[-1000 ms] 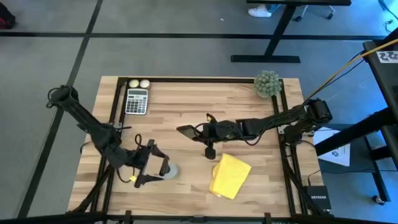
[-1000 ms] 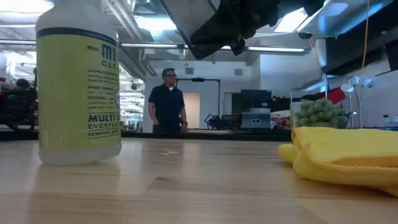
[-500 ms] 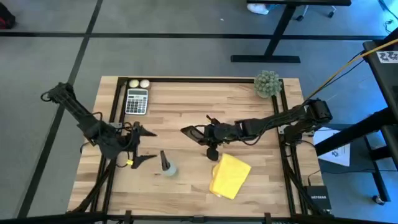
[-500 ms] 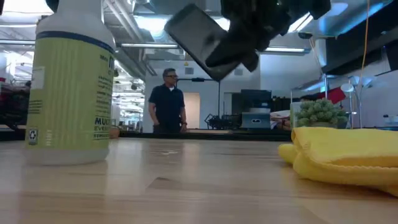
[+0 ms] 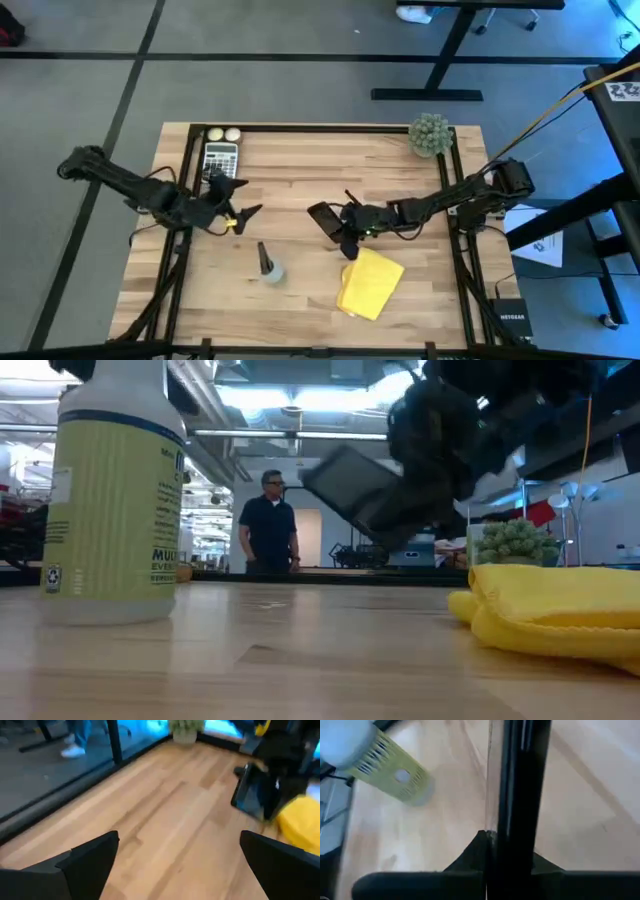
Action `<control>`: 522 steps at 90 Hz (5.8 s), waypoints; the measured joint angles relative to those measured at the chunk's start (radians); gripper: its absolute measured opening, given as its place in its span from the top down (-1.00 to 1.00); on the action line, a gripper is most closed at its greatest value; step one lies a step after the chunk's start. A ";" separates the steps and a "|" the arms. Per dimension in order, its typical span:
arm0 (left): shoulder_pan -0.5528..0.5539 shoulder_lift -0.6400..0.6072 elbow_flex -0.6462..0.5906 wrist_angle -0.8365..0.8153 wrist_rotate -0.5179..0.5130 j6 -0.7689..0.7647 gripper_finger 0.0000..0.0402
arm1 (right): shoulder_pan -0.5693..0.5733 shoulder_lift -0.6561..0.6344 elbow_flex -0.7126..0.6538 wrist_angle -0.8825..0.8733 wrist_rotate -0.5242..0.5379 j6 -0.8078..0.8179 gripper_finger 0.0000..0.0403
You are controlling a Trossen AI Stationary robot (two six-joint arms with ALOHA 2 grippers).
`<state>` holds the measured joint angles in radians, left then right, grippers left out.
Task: Apply microfiber cloth
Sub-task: Wipe the front of the black cellphone with the yellow microfiber cloth
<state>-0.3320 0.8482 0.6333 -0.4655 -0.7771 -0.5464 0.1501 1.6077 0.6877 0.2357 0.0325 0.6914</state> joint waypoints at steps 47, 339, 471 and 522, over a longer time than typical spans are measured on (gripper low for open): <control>0.408 0.253 -0.005 0.456 0.459 0.208 -0.99 | -0.022 0.000 -0.060 0.068 0.010 -0.019 0.97; 0.373 0.848 0.367 0.676 0.945 0.266 0.89 | -0.015 -0.313 0.136 -0.897 -0.340 -0.259 -0.08; 0.378 1.108 0.366 0.965 0.943 -0.091 0.89 | 0.241 0.039 0.150 -0.395 0.743 -0.435 0.99; 0.371 1.108 0.369 0.922 0.924 -0.039 0.89 | 0.354 0.089 0.158 -1.054 0.629 0.039 1.00</control>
<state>0.0391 1.9560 1.0019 0.4569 0.1468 -0.5851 0.5044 1.6968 0.8457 -0.8184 0.6615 0.7300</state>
